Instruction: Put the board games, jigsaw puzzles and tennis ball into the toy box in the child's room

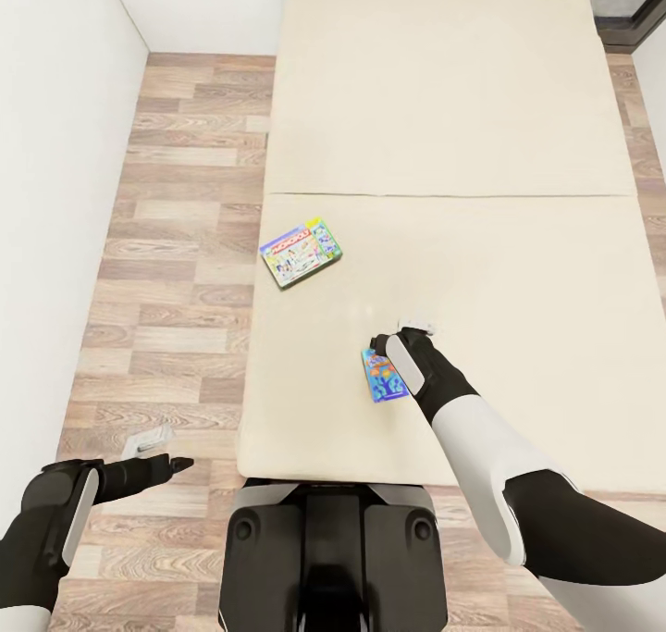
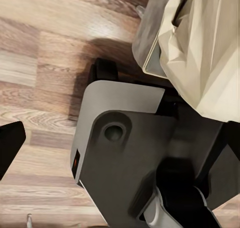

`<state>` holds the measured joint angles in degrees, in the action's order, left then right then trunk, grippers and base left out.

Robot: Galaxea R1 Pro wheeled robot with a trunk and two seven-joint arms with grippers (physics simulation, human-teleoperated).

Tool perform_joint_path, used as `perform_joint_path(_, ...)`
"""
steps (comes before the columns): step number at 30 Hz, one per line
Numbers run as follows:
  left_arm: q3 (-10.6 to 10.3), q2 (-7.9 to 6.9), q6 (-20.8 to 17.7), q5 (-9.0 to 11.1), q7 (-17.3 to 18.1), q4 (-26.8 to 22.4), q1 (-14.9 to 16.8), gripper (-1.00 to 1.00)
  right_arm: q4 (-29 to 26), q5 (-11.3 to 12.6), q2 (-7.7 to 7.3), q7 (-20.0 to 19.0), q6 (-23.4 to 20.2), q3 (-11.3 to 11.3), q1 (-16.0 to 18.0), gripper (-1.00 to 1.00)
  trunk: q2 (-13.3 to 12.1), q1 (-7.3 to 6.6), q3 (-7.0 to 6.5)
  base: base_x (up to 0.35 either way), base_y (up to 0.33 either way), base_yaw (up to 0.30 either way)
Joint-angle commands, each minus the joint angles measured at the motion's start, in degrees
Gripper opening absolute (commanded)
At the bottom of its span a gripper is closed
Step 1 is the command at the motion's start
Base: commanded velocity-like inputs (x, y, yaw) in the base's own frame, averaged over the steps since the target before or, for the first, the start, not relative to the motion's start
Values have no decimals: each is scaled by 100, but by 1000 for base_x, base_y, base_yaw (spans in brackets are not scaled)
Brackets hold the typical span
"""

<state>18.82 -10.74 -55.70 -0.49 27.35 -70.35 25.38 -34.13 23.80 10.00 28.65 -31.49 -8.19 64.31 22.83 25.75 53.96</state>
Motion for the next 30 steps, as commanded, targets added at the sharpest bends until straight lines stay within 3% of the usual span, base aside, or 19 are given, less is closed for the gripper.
perform_joint_path(1,8,1,-32,-6,28,-5,2,100,-5,46,0,50,-15,-16,3,100,9,4,7,0,0,0)
perform_joint_path(9,16,-2,-29,3,47,-5,2,100,-11,46,0,51,-15,-16,3,100,9,4,8,-52,0,0)
perform_joint_path(30,17,0,-28,14,51,-13,2,100,-14,46,0,52,-16,-16,3,100,9,4,8,-255,0,0)
